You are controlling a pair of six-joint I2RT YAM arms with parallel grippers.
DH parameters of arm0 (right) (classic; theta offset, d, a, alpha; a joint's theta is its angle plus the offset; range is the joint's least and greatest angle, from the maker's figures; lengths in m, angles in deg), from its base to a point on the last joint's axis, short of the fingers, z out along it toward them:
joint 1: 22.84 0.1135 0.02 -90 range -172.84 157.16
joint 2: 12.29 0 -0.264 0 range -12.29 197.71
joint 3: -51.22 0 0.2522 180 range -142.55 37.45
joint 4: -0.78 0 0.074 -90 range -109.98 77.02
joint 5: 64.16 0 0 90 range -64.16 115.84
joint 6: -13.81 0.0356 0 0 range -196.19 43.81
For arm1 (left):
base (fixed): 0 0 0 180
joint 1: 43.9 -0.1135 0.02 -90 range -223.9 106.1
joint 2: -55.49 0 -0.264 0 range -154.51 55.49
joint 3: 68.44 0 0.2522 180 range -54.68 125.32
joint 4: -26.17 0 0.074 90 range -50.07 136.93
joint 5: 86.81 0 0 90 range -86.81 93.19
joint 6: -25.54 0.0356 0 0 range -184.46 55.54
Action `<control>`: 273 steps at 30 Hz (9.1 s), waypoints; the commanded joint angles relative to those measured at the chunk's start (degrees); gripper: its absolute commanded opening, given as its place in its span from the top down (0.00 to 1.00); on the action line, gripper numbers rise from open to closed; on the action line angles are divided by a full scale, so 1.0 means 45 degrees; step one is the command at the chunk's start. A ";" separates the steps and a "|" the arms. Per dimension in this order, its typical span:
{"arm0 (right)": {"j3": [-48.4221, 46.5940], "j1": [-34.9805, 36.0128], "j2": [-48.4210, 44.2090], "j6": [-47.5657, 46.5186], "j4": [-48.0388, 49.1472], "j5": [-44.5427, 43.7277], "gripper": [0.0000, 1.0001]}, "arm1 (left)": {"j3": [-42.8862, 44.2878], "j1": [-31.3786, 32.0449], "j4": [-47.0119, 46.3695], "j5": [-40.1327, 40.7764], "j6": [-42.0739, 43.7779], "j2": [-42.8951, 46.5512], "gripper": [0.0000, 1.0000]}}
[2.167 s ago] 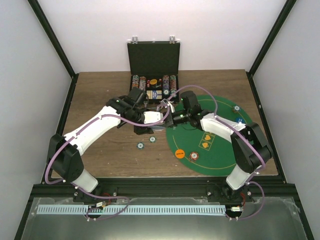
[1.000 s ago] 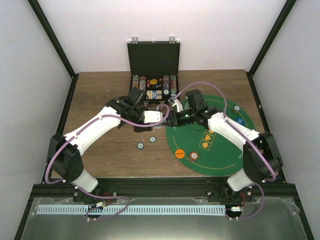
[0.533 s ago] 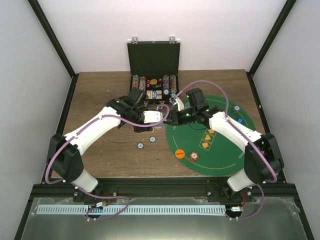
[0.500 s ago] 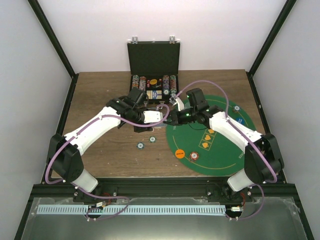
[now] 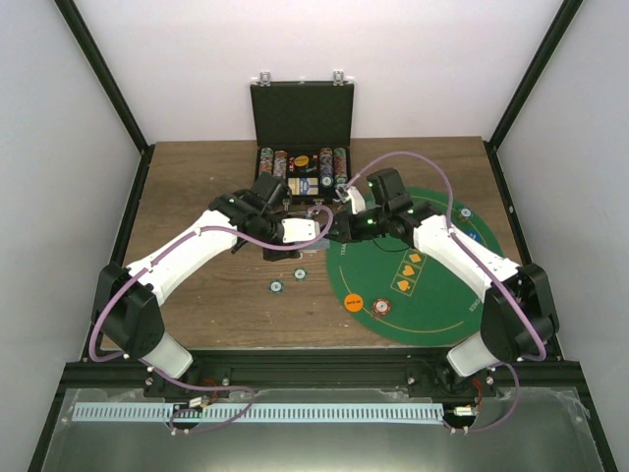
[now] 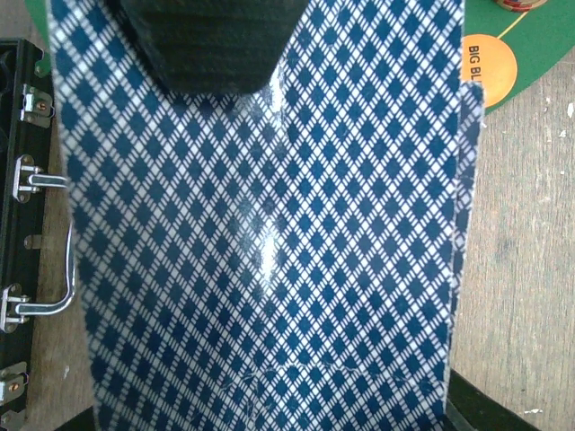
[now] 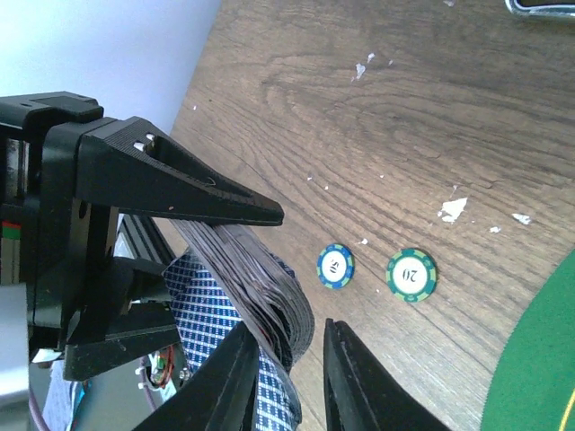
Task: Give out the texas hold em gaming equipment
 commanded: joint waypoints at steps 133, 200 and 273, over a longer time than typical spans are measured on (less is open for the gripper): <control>-0.2233 0.0486 0.3214 -0.0422 0.1558 0.1784 0.63 | -0.0702 -0.1577 0.0375 -0.0133 -0.1778 0.1246 0.52; 0.2878 -1.0840 -0.2974 -0.2303 0.1809 -0.2235 0.99 | -0.0998 -0.2144 0.0217 -0.0091 -0.2560 0.1878 0.53; 0.3311 -1.0195 -0.0345 -1.4995 0.4588 -1.3831 0.17 | -0.0726 -0.2124 0.0494 0.0146 -0.2334 0.1916 0.51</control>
